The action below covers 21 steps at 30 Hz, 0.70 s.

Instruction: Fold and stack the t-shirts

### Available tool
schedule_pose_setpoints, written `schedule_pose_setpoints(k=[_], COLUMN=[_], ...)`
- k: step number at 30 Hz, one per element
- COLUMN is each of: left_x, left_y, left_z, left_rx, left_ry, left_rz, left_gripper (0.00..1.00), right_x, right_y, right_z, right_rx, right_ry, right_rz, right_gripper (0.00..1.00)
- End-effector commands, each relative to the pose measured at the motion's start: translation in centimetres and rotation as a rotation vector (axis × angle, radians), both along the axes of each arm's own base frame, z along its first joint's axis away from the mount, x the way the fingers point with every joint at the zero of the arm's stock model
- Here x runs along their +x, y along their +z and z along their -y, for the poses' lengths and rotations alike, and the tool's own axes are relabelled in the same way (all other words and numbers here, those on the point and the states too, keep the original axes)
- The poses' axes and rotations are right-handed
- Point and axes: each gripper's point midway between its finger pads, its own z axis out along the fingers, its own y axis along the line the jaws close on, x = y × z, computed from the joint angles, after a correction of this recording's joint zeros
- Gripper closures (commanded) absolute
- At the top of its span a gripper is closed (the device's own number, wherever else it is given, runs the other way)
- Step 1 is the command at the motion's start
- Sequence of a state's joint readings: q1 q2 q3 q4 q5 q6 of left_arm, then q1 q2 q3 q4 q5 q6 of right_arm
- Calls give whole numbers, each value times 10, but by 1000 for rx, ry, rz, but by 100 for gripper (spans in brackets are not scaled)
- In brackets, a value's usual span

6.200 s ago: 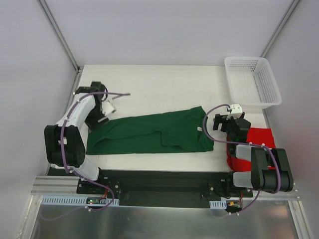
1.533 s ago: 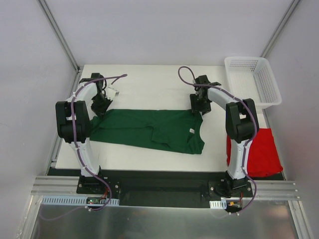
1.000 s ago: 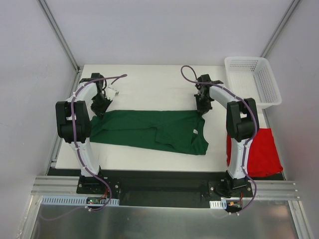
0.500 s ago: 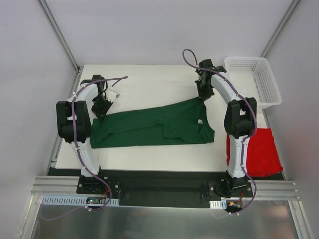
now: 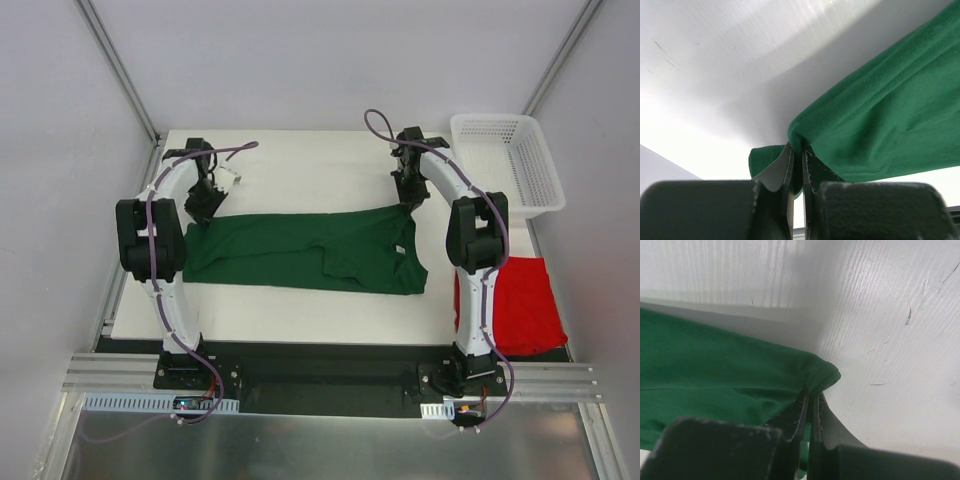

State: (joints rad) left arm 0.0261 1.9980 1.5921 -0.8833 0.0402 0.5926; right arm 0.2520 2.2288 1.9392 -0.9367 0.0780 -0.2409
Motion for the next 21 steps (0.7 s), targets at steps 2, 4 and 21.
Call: schedule_pose_setpoints(k=[2, 4, 21], left_x=[-2, -3, -110], left_y=[1, 5, 6], left_z=[-13, -15, -54], left_rx=[72, 78, 50], left_ry=[-32, -29, 75], left_rz=[-24, -15, -89], left_gripper=[96, 54, 1], right_x=[-3, -4, 8], right_y=[4, 6, 15], right_z=[13, 16, 14], right_rx=[-53, -71, -67], right_ry=[-2, -9, -8], right_rz=[-14, -9, 38], right_gripper=[99, 97, 99])
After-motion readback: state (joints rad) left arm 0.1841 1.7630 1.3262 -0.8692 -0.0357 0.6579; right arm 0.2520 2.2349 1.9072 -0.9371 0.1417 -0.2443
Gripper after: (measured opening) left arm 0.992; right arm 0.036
